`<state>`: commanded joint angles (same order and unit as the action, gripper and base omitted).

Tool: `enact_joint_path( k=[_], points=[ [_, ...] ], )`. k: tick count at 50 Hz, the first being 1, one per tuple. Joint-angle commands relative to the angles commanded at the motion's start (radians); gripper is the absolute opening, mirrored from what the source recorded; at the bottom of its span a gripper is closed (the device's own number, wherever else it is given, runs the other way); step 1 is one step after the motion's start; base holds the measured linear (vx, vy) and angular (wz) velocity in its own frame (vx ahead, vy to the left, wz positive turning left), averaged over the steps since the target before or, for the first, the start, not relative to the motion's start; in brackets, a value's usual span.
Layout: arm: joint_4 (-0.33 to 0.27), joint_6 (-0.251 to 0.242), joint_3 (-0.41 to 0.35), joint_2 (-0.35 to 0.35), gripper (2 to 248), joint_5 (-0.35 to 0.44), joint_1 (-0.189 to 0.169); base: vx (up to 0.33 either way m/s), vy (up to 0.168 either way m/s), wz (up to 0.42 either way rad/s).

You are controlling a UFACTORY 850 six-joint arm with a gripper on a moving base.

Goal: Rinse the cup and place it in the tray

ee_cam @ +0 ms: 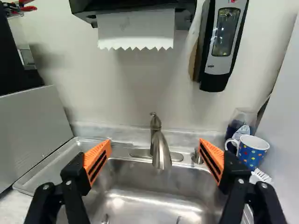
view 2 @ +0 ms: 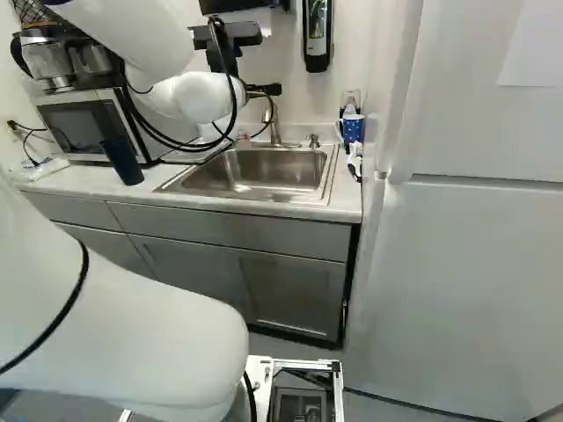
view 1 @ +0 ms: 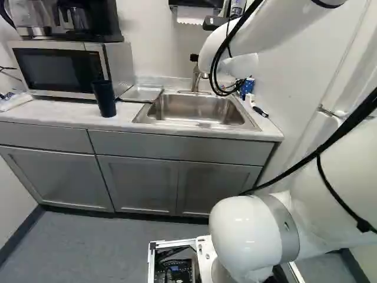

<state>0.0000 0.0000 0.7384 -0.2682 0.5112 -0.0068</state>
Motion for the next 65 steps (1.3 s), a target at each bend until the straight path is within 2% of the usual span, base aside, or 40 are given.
enact_joint_path(
  k=[39,65],
  points=[
    [0.0,0.0,0.005,0.006,247,0.0,0.0,0.0,0.0,0.0],
    [0.0,0.0,0.089,0.1,247,-0.007,0.021,0.0,0.0,0.0]
  ],
)
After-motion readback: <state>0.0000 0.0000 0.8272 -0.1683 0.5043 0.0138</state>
